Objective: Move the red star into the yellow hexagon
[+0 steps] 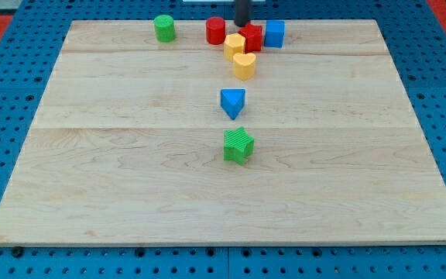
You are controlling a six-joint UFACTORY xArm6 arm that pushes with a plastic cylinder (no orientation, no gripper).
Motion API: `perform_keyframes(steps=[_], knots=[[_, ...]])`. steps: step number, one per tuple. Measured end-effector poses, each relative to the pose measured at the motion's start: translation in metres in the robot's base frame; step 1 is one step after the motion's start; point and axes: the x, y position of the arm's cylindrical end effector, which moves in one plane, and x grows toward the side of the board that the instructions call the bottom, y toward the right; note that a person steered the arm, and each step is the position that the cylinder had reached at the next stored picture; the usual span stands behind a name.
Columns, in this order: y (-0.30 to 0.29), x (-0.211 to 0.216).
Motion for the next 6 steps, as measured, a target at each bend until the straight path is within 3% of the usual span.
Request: perform_keyframes(steps=[1,2,3,4,6], knots=[[0.049,0.008],[0.049,0.034],[0.04,0.045],[0.038,0.017],[-0.013,0.053]])
